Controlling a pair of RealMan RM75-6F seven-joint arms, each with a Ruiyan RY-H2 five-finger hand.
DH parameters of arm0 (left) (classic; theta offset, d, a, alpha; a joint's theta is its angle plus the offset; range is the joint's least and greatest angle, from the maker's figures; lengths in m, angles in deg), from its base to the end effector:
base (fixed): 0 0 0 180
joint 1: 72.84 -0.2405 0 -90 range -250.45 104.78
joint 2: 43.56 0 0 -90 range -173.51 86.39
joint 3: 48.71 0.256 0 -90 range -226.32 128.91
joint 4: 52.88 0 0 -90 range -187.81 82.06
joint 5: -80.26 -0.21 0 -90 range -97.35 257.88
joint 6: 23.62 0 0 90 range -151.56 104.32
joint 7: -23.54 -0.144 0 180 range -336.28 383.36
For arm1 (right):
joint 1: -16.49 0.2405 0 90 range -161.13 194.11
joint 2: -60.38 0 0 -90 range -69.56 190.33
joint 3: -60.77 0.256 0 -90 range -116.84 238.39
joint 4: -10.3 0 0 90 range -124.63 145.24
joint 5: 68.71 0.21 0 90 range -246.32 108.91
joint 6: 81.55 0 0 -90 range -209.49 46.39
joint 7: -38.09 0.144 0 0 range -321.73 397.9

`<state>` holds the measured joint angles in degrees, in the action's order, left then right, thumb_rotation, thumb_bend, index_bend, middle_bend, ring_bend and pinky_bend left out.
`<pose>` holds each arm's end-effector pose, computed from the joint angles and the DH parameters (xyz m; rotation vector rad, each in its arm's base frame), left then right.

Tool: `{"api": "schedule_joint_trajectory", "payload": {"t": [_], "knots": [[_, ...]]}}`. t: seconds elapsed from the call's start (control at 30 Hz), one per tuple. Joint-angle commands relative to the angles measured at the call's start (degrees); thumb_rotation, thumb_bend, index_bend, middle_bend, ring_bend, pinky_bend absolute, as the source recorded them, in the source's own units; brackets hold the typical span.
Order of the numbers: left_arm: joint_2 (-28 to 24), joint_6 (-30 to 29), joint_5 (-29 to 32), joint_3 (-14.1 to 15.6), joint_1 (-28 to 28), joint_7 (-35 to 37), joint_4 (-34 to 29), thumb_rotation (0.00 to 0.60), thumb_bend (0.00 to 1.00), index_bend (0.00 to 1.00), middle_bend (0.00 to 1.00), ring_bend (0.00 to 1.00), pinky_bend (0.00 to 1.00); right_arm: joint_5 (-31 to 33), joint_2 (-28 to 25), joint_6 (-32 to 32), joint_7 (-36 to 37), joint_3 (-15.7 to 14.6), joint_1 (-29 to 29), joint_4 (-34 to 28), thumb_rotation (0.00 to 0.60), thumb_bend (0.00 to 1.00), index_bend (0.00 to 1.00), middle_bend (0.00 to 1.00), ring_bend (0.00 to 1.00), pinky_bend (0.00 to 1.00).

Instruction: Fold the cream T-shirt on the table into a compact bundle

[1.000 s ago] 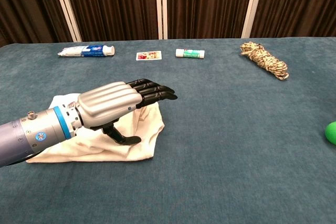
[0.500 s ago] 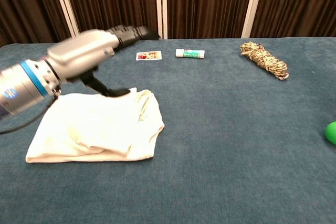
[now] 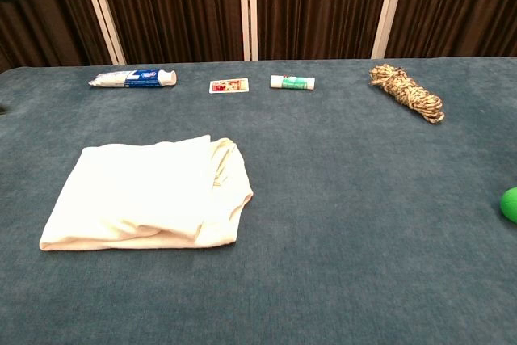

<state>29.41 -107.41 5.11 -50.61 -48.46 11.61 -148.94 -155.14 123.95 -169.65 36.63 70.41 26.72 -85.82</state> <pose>-0.2334 0.2659 0.1055 -1.4815 -0.8333 -1.0316 -0.2638 -0.2280 0.1804 1.3384 -0.7426 1.1223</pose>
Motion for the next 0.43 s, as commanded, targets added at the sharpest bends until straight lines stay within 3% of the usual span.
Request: {"api": "schedule_joint_trajectory", "payload": {"t": [0.03,0.43], "knots": [[-4.49,-4.45,3.59,2.10,-5.30,-4.80,-5.58,0.600,0.00,0.00,0.00,0.00,0.00,0.40,-0.29,0.11,-2.66,-0.13,-0.16,-0.37,0.600,0.00,0.00,0.00,0.00,0.00],[-5.91,-6.52,-0.48,1.95,-8.99,-5.26,-5.26,0.600,0.00,0.00,0.00,0.00,0.00,1.45,-0.85,0.16,-6.87,-0.33,-0.73,-2.32,0.600,0.00,0.00,0.00,0.00,0.00]]}}
